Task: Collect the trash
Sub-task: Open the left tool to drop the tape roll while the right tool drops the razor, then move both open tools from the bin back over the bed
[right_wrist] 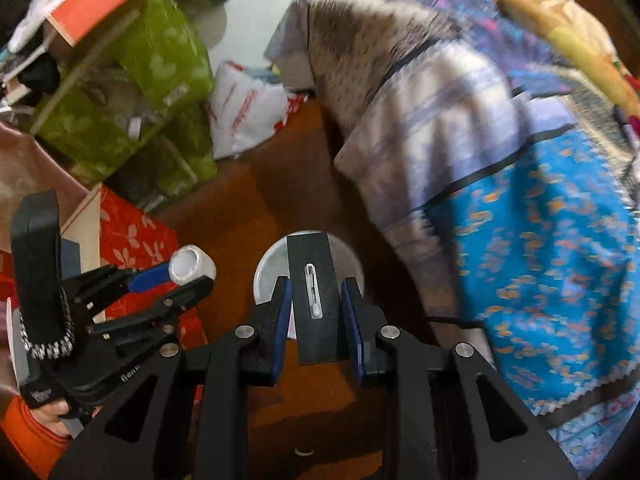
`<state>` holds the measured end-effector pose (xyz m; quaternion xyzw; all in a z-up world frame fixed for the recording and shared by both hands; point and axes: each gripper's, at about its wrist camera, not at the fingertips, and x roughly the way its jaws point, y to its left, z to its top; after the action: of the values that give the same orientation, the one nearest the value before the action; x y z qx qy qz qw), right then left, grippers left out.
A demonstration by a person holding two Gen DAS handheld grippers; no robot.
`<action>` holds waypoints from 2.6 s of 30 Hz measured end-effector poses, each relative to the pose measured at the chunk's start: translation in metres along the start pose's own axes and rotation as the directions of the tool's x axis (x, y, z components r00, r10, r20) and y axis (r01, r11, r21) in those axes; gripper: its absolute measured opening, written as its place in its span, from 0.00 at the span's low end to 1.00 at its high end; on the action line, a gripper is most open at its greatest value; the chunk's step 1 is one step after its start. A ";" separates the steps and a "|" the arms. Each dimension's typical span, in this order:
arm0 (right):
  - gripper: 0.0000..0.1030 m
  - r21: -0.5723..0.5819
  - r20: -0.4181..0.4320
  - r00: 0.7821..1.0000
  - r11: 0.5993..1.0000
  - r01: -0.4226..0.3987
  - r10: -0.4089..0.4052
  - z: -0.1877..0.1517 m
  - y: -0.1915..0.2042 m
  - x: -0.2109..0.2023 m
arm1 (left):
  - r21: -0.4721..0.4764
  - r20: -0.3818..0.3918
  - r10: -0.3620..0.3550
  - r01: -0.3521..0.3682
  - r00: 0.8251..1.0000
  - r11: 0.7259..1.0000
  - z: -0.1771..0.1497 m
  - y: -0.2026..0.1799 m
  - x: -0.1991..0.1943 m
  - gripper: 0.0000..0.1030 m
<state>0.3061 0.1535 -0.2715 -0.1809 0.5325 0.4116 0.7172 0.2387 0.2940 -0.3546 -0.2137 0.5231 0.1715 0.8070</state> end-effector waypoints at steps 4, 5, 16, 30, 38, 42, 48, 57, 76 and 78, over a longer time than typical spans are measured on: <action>0.23 0.034 -0.055 0.998 0.999 -0.027 0.029 0.009 0.003 0.030 | -0.014 -0.057 -0.016 0.015 0.998 1.000 0.000 0.009 0.024 0.36; 0.23 0.043 -0.062 0.997 0.999 -0.032 0.034 0.012 0.003 0.034 | -0.018 -0.064 -0.018 0.017 0.998 1.000 0.001 0.011 0.029 0.36; 0.33 0.042 -0.101 0.995 0.999 -0.019 0.023 0.029 0.003 0.053 | 0.004 -0.065 -0.012 0.012 0.998 1.000 0.018 0.000 0.040 0.52; 0.33 0.010 -0.062 0.998 1.000 -0.026 0.027 0.015 -0.004 0.020 | 0.015 0.007 0.045 -0.045 0.999 0.999 0.014 -0.003 0.001 0.52; 0.33 0.007 0.061 0.997 0.999 -0.049 0.048 0.007 -0.005 -0.043 | 0.046 0.131 0.064 -0.070 0.989 0.996 0.020 -0.027 -0.063 0.52; 0.33 0.006 0.134 0.990 0.999 -0.051 0.049 -0.002 -0.008 -0.079 | 0.064 0.194 0.056 -0.070 0.979 0.996 0.021 -0.046 -0.096 0.52; 0.33 -0.004 0.266 0.964 1.000 0.027 -0.025 -0.025 -0.018 -0.138 | 0.110 0.279 0.032 -0.064 0.960 0.992 0.020 -0.085 -0.142 0.52; 0.33 0.040 0.410 0.908 0.996 0.075 -0.085 -0.063 -0.054 -0.217 | 0.213 0.367 -0.046 -0.036 0.929 0.976 0.015 -0.167 -0.191 0.52; 0.52 0.345 0.452 0.809 0.910 0.230 -0.375 -0.135 -0.220 -0.299 | 0.435 0.322 -0.262 0.103 0.910 0.894 0.045 -0.349 -0.182 0.66; 0.52 0.377 0.436 0.808 0.896 0.236 -0.396 -0.139 -0.238 -0.300 | 0.453 0.306 -0.269 0.109 0.913 0.885 0.048 -0.365 -0.172 0.66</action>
<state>0.3789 -0.2049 -0.0919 -0.0418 0.3464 0.2303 0.9084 0.3902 -0.0004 -0.1192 -0.0477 0.3669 0.0084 0.9290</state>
